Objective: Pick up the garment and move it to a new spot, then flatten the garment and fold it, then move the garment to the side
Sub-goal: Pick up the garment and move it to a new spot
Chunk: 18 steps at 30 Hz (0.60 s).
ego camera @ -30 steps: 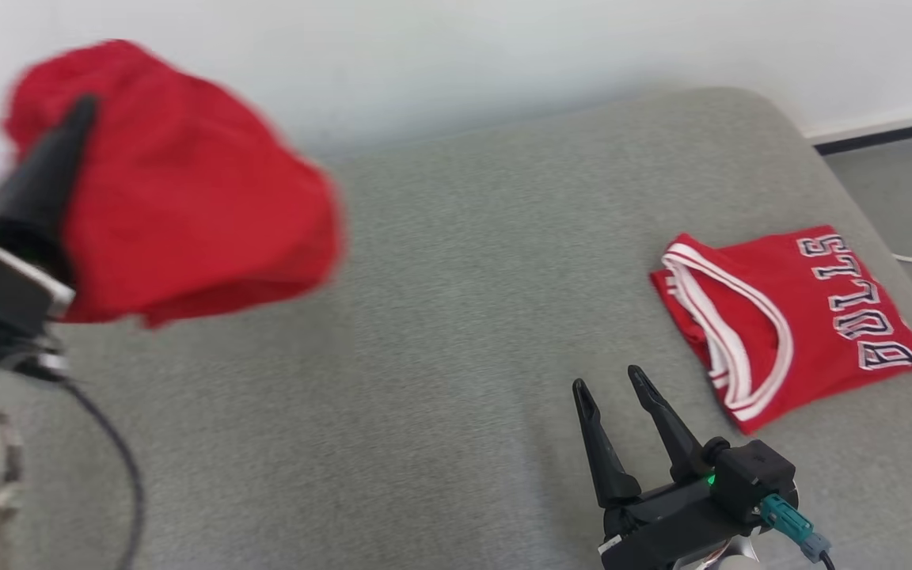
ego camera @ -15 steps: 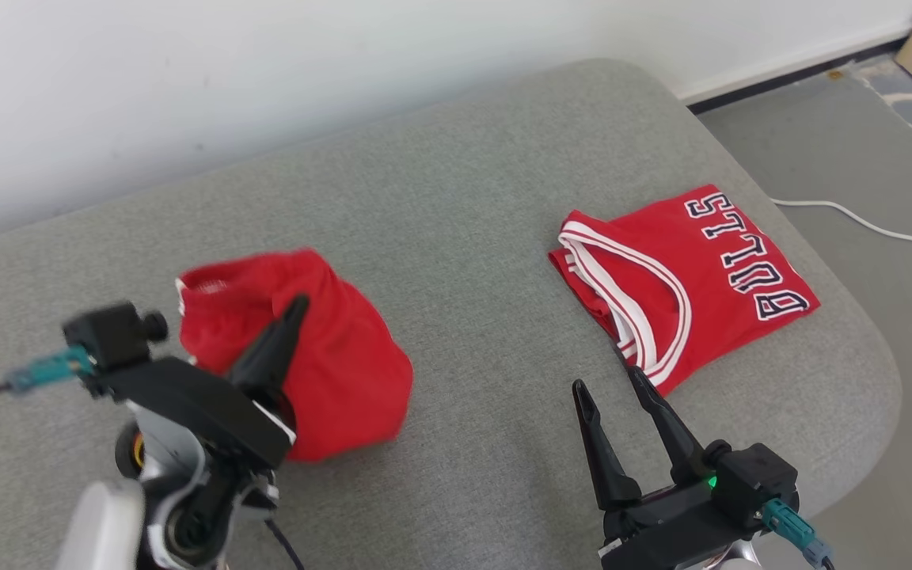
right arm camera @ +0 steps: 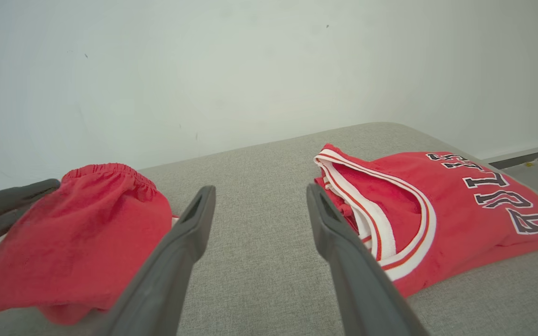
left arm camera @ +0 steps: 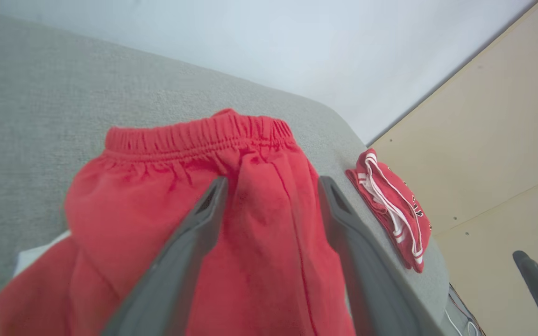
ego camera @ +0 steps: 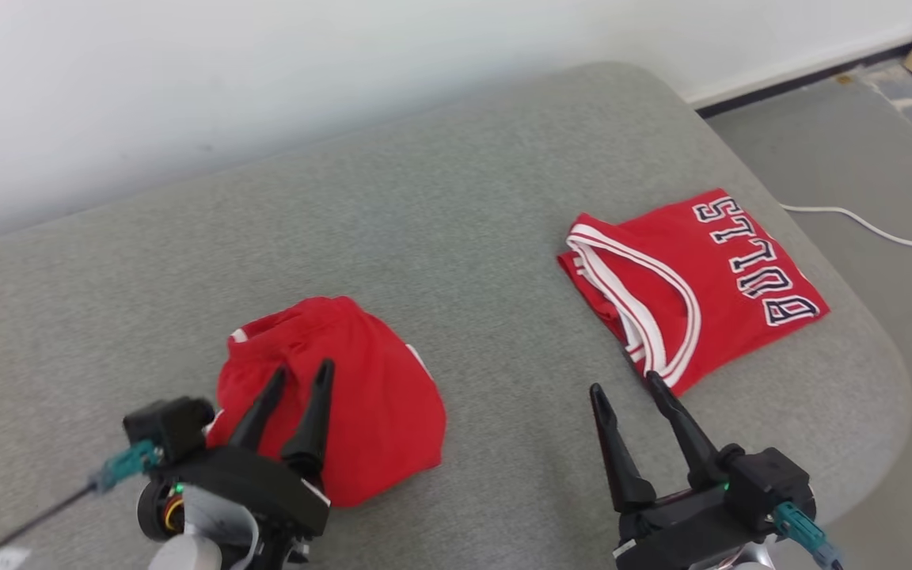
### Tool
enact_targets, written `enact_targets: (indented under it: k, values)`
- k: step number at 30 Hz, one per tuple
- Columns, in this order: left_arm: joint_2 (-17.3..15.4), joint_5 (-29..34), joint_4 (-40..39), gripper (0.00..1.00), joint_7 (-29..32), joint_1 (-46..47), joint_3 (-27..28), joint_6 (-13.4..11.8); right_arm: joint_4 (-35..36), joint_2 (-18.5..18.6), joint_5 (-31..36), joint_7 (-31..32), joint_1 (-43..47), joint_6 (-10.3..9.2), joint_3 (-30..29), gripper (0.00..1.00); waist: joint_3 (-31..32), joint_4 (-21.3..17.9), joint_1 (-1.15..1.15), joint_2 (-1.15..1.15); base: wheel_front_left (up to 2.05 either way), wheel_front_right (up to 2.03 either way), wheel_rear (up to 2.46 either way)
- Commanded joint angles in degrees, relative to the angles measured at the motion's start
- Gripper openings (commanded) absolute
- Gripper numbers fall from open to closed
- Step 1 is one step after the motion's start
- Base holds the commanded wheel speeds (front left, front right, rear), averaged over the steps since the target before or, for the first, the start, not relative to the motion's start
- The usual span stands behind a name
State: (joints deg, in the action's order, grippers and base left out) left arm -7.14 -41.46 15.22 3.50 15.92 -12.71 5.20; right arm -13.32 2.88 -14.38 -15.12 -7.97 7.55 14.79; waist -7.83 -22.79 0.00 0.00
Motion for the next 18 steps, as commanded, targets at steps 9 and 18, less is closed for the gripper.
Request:
enact_targets:
  k: [9, 18]
  values:
    - [-2.3, 4.4, -1.2, 1.0, -17.3, -6.2, 1.7, 1.9, 1.1, 0.0, 2.8, 0.7, 3.3, -0.15, -5.3, 1.0, 3.6, 7.4, 0.0, 0.0, 0.0, 0.0, 0.0]
    - [-1.5, 10.1, -3.2, 1.0, -18.6, -12.8, 10.6, 2.1, 2.6, 0.0, 4.1, 1.7, 6.1, -0.15, -9.3, 1.0, 5.9, 11.8, 0.0, 0.0, 0.0, 0.0, 0.0]
